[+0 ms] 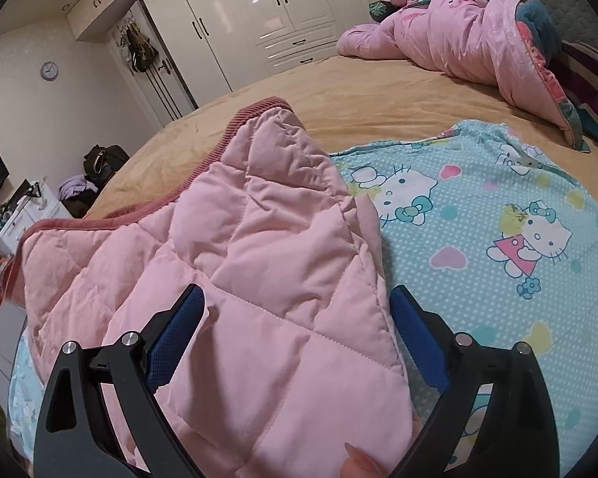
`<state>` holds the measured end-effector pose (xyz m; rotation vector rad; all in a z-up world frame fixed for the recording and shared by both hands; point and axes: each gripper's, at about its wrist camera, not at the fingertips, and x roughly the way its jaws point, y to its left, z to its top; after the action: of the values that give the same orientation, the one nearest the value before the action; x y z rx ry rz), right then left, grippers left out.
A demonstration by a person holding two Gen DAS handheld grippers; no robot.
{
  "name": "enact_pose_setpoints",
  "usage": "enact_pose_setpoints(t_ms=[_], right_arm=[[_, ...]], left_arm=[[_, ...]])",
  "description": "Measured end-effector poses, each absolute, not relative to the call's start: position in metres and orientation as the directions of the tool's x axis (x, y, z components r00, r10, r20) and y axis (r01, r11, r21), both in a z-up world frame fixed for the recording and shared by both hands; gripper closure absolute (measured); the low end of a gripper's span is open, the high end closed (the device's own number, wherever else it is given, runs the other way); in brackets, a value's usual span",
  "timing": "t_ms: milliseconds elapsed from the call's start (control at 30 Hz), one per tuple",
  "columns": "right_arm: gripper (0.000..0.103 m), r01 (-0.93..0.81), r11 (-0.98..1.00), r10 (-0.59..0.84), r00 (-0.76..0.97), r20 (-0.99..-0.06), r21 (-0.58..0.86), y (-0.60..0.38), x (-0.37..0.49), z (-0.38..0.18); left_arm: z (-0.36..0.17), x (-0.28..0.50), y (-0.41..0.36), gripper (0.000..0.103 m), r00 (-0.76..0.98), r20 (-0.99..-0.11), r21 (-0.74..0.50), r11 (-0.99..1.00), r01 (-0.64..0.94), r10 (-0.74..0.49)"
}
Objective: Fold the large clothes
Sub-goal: 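Open both tools and release the folded hem onto the jacket, then close both tools on the ribbed edge of the folded jacket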
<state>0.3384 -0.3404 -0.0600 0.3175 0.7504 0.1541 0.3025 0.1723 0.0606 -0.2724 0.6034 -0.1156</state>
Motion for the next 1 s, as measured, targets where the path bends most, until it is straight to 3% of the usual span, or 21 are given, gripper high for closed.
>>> enact_pose_setpoints(t_ms=[300, 500, 533, 567, 600, 633, 700, 767, 833, 1000], right_arm=[[0.010, -0.023, 0.969, 0.179, 0.750, -0.637, 0.246, -0.333, 0.338, -0.047], [0.012, -0.042, 0.980, 0.166, 0.722, -0.671, 0.196, -0.327, 0.357, -0.058], [0.018, -0.046, 0.979, 0.172, 0.720, -0.672, 0.201, -0.327, 0.359, -0.060], [0.027, -0.052, 0.978, 0.179, 0.716, -0.674, 0.204, -0.326, 0.362, -0.060], [0.031, -0.051, 0.980, 0.171, 0.718, -0.675, 0.193, -0.325, 0.362, -0.060], [0.041, -0.052, 0.984, 0.154, 0.721, -0.676, 0.169, -0.321, 0.362, -0.058], [0.057, -0.073, 0.987, 0.150, 0.729, -0.668, 0.142, -0.315, 0.357, -0.052], [0.070, -0.081, 0.988, 0.150, 0.742, -0.654, 0.134, -0.315, 0.351, -0.045], [0.075, -0.085, 0.986, 0.158, 0.755, -0.636, 0.145, -0.319, 0.345, -0.036], [0.076, -0.087, 0.981, 0.181, 0.742, -0.646, 0.175, -0.329, 0.345, -0.027]], left_arm=[[-0.032, 0.339, 0.167, 0.009, 0.670, -0.733, -0.151, 0.989, 0.006, -0.116], [-0.053, 0.365, 0.161, 0.010, 0.643, -0.751, -0.163, 0.986, 0.038, -0.149], [-0.050, 0.364, 0.158, 0.013, 0.657, -0.741, -0.144, 0.989, 0.042, -0.136], [-0.045, 0.363, 0.153, 0.027, 0.674, -0.729, -0.114, 0.992, 0.051, -0.119], [-0.040, 0.361, 0.147, 0.050, 0.692, -0.715, -0.083, 0.995, 0.062, -0.103], [-0.039, 0.360, 0.144, 0.059, 0.698, -0.712, -0.060, 0.997, 0.053, -0.080], [-0.037, 0.358, 0.143, 0.096, 0.702, -0.710, -0.047, 0.998, 0.035, -0.058], [-0.036, 0.357, 0.151, 0.098, 0.718, -0.692, -0.074, 0.997, 0.030, -0.073], [-0.032, 0.349, 0.158, 0.100, 0.742, -0.664, -0.097, 0.995, 0.031, -0.088], [-0.022, 0.335, 0.164, 0.097, 0.768, -0.629, -0.112, 0.992, 0.061, -0.118]])
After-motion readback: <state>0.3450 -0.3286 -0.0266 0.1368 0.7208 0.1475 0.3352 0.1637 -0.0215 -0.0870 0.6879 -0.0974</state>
